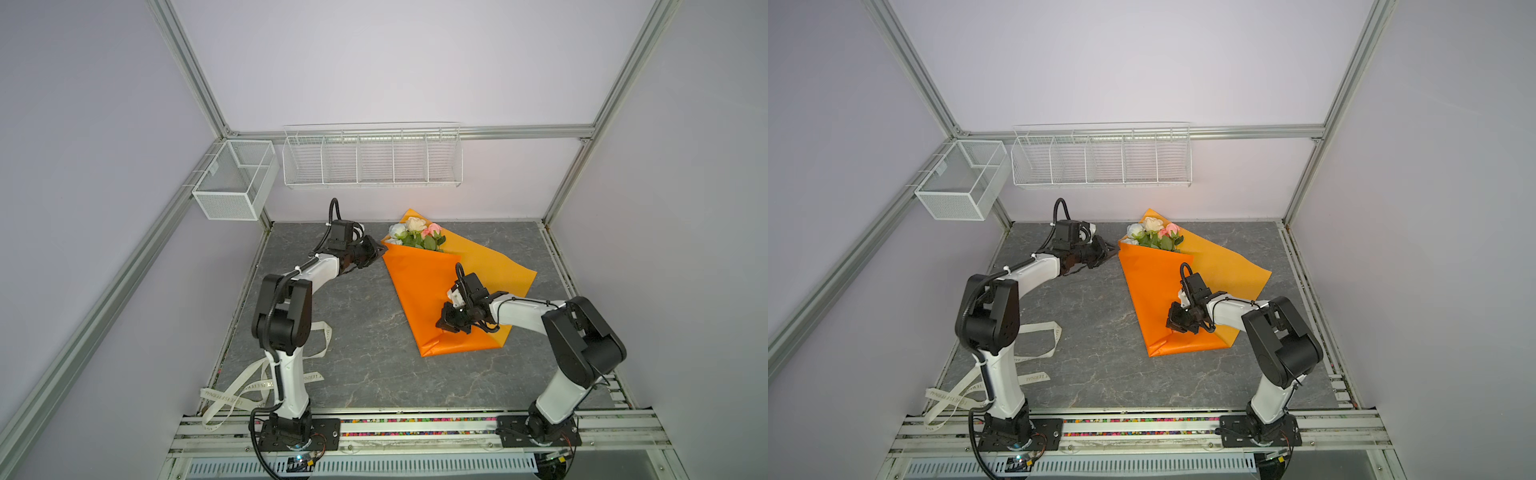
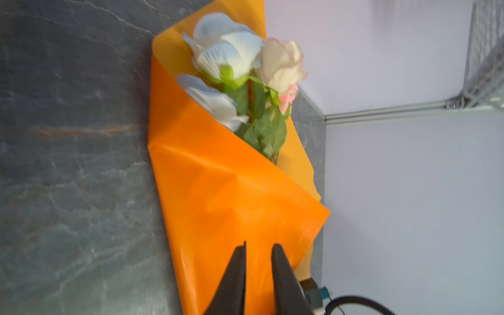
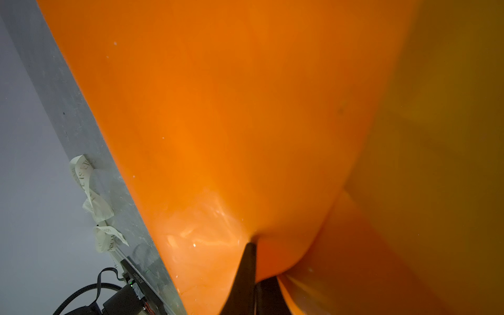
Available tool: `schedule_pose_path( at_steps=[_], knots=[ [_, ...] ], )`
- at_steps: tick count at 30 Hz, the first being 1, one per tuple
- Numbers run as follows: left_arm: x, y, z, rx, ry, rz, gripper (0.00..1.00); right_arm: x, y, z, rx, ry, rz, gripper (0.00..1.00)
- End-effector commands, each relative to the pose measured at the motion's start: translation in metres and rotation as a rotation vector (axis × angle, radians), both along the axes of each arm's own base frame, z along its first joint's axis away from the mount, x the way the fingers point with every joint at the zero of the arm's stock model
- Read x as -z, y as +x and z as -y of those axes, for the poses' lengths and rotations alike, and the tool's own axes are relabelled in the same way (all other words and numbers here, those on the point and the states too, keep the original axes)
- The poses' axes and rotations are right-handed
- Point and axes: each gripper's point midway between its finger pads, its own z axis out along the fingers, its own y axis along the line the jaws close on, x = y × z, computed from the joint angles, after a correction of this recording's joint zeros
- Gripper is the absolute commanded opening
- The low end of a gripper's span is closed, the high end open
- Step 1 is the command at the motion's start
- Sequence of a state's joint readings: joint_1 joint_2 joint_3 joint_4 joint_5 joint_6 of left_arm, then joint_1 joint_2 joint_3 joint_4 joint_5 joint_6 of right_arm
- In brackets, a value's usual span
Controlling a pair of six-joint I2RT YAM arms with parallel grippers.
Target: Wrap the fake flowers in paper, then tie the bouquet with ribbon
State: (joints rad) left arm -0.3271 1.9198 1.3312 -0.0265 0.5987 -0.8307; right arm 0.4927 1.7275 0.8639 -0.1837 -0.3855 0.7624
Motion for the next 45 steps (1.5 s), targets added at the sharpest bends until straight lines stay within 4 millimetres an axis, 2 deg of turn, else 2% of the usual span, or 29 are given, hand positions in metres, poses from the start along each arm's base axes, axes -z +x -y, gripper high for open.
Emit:
schedule_pose_path(
  at_steps=[1,6,8,10,13,15,18,23,26,33,34,36,40,43,45],
  knots=[
    [0.021,-0.061,0.03,0.083,0.032,-0.068,0.12,-0.009,0.001,0.003,0.001,-0.007,0.015,0.07],
    [0.036,-0.139,0.075,0.194,-0.008,-0.13,0.05,-0.012,0.0,0.003,0.001,-0.007,0.022,0.07],
    [0.048,-0.167,0.084,0.221,0.0,-0.166,0.03,-0.013,-0.001,0.005,0.002,-0.012,0.026,0.07],
    [0.058,-0.185,0.091,0.228,-0.008,-0.184,0.03,-0.012,-0.002,0.007,0.004,-0.021,0.028,0.07],
    [0.065,-0.212,0.115,0.284,-0.064,-0.217,0.03,-0.009,-0.004,0.011,0.011,-0.037,0.023,0.07],
    [0.074,-0.226,0.124,0.305,-0.076,-0.246,0.0,-0.009,-0.005,0.012,0.02,-0.04,0.027,0.07],
    [0.092,-0.243,0.116,0.27,-0.074,-0.28,0.0,-0.009,-0.005,0.015,0.03,-0.05,0.033,0.07],
    [0.109,-0.28,0.116,0.34,-0.047,-0.33,0.0,-0.002,-0.006,0.018,0.034,-0.07,0.022,0.07],
    [0.115,-0.296,0.116,0.376,-0.036,-0.342,0.01,0.001,-0.007,0.019,0.037,-0.075,0.018,0.07],
    [0.158,-0.314,0.082,0.338,0.12,-0.436,0.02,0.008,-0.009,0.022,0.042,-0.089,0.009,0.07],
    [0.158,-0.314,0.082,0.342,0.123,-0.431,0.02,0.008,-0.01,0.021,0.039,-0.086,0.006,0.07],
    [0.145,-0.314,0.09,0.37,0.059,-0.405,0.02,0.009,-0.011,0.021,0.034,-0.088,0.003,0.07],
    [0.086,-0.308,0.106,0.422,-0.074,-0.259,0.03,0.01,-0.013,0.021,0.032,-0.091,0.001,0.07],
    [0.056,-0.303,0.111,0.451,-0.063,-0.192,0.06,0.009,-0.013,0.021,0.03,-0.09,0.004,0.07],
    [0.044,-0.297,0.115,0.47,-0.045,-0.143,0.08,0.008,-0.013,0.02,0.028,-0.088,0.008,0.07]
  ],
)
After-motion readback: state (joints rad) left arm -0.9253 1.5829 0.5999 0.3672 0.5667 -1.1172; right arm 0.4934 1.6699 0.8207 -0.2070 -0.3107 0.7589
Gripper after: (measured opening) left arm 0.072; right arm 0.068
